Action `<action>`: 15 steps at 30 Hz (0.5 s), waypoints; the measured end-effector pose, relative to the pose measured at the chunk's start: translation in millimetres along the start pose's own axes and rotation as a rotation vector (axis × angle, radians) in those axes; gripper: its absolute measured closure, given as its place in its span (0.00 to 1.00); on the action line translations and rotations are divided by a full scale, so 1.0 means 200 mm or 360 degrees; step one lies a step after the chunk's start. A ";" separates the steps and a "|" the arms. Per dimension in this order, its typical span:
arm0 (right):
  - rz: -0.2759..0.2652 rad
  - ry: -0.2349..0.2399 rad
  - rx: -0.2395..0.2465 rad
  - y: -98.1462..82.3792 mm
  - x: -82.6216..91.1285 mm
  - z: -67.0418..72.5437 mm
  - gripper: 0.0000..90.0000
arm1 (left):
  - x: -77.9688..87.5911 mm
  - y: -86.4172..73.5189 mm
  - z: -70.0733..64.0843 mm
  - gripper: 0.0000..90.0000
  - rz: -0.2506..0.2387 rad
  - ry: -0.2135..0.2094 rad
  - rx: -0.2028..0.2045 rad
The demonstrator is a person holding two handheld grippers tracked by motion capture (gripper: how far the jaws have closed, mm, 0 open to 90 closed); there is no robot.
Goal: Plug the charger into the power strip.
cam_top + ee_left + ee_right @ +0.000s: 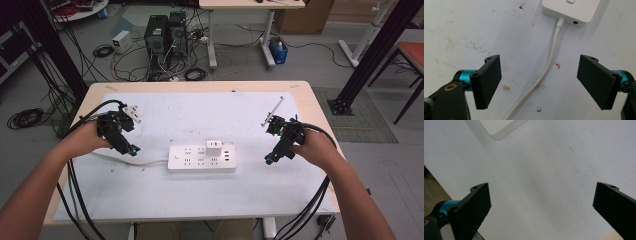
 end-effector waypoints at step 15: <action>0.0006 -0.0003 0.0007 0.00 -0.02 0.01 0.01 | -0.01 0.00 0.00 0.22 0.0014 0.0002 -0.0003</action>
Point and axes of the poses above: each handheld gripper's, and its own axes: x roughly backward along the jaws, y roughly out of its top, z roughly to its left, the point moved 6 cm from there along -x, roughly forward along the jaws, and after that the axes turned 2 degrees about -x, right-handed, at the moved point
